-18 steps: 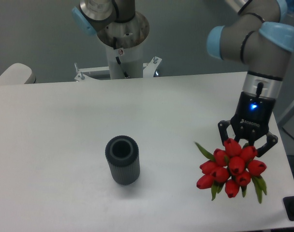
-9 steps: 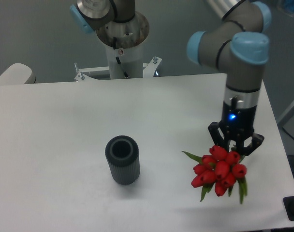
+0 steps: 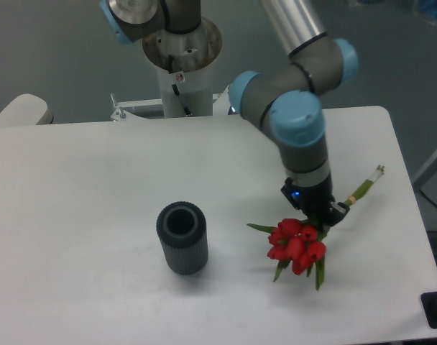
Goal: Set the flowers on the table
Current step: 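Move the tulips toward the grey vase and lower them near the table, then lay the tulips flat on the table beside the grey vase, then open the gripper and raise it away from the tulips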
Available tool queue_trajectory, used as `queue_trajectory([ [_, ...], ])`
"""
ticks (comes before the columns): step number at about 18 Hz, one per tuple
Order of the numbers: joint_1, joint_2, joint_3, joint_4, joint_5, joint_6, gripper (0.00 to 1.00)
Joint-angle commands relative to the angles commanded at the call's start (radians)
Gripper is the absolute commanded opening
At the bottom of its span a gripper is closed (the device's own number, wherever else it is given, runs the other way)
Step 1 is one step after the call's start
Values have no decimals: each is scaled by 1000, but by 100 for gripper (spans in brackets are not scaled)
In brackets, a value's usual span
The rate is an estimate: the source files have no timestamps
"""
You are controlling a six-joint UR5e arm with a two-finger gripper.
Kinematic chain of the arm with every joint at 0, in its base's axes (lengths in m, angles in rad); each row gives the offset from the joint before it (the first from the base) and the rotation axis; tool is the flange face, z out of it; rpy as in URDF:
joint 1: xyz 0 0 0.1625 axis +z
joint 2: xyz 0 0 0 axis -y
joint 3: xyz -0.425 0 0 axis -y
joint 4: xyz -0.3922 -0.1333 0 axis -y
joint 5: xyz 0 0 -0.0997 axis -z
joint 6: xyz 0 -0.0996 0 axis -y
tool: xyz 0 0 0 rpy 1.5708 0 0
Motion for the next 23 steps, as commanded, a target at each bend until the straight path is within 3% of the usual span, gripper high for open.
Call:
queue_trajectory([
  [13,2,-46,-31,0,-12,6,35],
  [14,2,-48,-26,0,-12,8,39],
  [15,2,-46,-23,1,-12,8,54],
  [16,2,-42,-22,3,-12,5,90],
  [17,2,-38,-12,3,-12,5,100],
  [23,2,-3,80,-2,-55,-9,100],
])
